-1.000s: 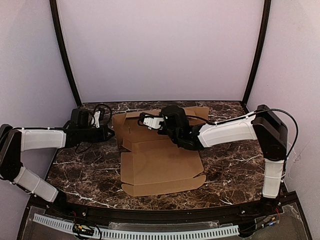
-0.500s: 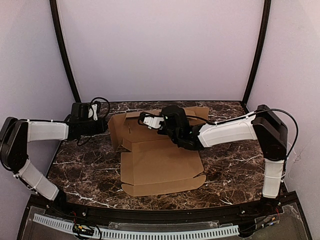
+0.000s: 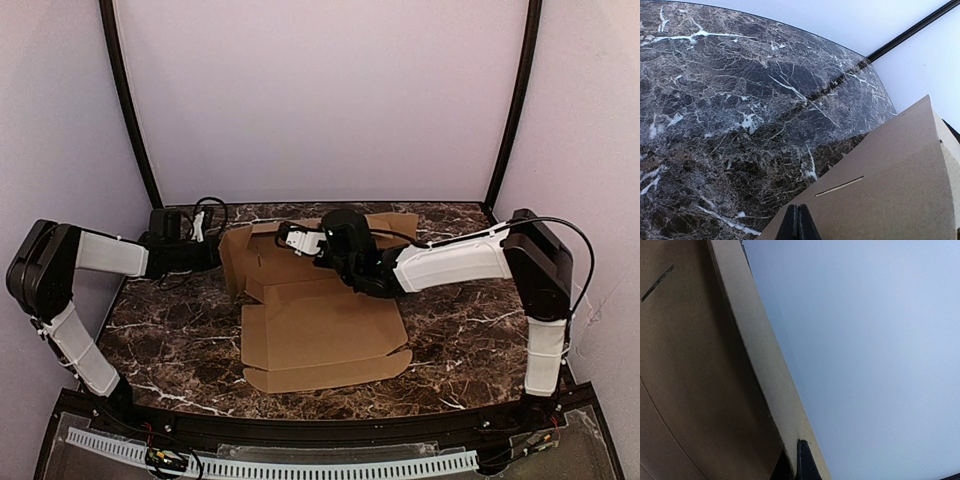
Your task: Fold the paper box
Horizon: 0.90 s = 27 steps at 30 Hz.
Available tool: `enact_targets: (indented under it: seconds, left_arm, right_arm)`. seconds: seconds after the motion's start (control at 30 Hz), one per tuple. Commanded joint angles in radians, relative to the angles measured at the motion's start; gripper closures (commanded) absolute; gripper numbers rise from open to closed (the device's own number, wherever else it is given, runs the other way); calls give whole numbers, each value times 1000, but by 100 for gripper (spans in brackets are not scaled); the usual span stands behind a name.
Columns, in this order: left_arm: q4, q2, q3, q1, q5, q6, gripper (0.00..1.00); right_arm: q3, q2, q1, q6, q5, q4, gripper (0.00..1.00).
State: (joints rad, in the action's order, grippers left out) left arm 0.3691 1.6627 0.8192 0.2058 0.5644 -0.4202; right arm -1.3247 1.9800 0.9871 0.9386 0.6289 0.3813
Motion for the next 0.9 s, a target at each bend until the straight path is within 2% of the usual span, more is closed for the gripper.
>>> enact_targets:
  seconds: [0.0,0.27,0.53,0.87]
  left_arm:
    - [65,-1,-9,0,92,-52,99]
    - [26,13,13,0,98,-77,99]
    - [37,19,-5,13,109,-97,99]
    - [33,-17,-67,85,57,-97,99]
  right_arm:
    - [-13,93,-18,-63,-20,-181,100]
    - [-91,132,-44,-58,-18,-207,100]
    - [-72,128,-43,-90,-14,-212,100]
    - [76,76,-3,-18,52,-12,100]
